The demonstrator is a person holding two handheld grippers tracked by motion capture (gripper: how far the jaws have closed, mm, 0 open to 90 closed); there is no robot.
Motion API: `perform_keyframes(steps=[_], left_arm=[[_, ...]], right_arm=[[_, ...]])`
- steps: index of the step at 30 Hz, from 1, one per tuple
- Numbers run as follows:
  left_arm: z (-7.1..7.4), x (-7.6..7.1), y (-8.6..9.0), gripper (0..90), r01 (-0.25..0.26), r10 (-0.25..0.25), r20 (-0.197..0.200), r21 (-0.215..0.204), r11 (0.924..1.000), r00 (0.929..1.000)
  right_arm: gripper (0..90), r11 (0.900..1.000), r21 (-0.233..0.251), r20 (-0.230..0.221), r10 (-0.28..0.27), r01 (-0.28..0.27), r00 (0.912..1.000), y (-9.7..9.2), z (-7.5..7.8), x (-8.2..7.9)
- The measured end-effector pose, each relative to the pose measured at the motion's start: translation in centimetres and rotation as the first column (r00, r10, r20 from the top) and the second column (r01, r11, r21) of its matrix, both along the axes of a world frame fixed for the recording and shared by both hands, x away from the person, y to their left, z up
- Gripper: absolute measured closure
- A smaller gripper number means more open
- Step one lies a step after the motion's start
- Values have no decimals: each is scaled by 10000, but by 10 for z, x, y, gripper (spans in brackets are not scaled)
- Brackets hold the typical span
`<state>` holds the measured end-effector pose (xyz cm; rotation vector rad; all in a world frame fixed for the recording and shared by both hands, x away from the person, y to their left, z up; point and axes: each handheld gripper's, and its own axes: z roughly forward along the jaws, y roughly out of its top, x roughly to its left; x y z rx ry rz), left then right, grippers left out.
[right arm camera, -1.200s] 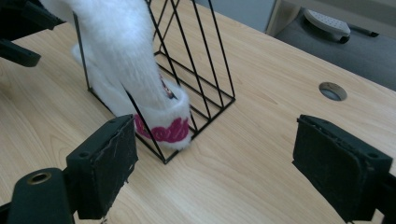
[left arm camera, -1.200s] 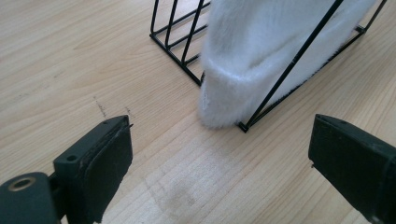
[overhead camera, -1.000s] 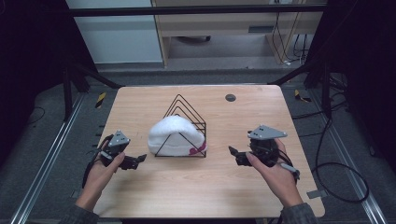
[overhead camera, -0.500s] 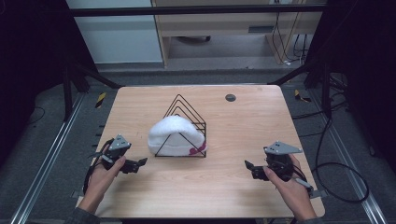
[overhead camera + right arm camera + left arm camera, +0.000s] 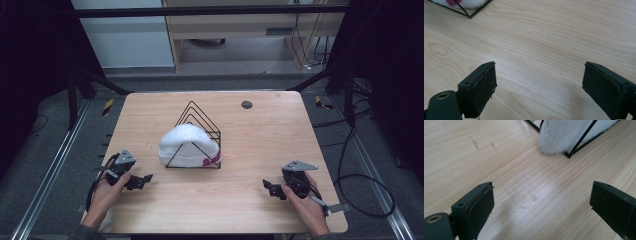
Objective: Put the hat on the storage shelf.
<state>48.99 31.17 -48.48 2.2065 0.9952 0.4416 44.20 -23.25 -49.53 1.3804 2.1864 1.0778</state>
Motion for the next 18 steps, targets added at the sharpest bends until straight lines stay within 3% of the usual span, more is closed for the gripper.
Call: perform_keyframes(steps=[7,18], left_arm=[[-12,4,0,49,-17,16,-334,-8,10000,9994],[-19,13,-2,46,-263,262,-55,-103,9996,9996]], right_arm=[[124,9997,-143,-84,-197,196,9998,0,-13,5],[98,9977,-186,188,-647,651,9977,0,-15,21]])
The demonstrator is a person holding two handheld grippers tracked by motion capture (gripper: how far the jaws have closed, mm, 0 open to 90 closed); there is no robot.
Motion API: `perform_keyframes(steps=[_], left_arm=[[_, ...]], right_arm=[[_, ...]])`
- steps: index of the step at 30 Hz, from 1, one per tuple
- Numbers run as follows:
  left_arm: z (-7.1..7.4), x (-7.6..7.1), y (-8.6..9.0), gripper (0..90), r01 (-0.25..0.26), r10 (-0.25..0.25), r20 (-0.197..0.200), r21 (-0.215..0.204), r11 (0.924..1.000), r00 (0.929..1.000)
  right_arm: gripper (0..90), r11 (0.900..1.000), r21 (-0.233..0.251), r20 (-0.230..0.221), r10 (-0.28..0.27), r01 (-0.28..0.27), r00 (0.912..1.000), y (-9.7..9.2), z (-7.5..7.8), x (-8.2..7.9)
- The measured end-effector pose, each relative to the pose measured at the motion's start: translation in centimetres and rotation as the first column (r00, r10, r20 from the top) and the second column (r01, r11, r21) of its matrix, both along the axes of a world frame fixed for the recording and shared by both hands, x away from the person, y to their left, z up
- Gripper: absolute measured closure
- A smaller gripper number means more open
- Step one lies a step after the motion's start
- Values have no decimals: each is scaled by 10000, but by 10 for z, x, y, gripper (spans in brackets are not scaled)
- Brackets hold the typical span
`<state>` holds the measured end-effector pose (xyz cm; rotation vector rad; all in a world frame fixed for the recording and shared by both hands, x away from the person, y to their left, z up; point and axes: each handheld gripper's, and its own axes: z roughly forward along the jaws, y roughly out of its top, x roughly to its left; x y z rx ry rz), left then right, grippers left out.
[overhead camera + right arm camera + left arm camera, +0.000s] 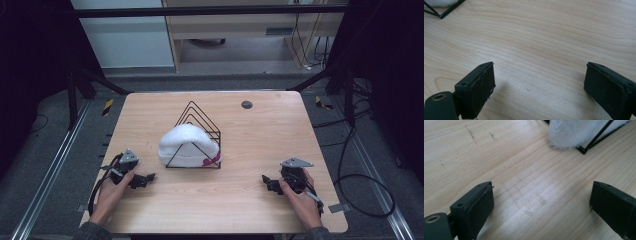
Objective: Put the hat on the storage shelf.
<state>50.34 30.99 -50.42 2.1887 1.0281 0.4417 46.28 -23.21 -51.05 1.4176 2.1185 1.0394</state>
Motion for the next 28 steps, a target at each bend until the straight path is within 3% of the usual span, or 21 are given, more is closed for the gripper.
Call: perform_keyframes(steps=[12,16,20,24,28], left_arm=[[-4,2,-1,0,22,-21,147,-89,10000,9999],[-4,2,-1,0,24,-23,146,-91,10000,9999],[-4,2,-1,0,30,-29,142,-91,10000,9999],[-4,2,-1,0,27,-25,152,-80,10000,9999],[-4,1,-1,0,10,-9,127,-79,10000,9999]], right_arm=[[96,9962,-161,472,-850,858,9953,10,5,17],[98,9939,-297,294,-1049,1058,9940,17,2,21],[86,9902,-854,103,-1102,1107,9939,24,-1,23],[83,9868,-879,121,-1357,1362,9907,28,-2,20],[83,9880,-889,123,-1258,1264,9920,31,-2,15]])
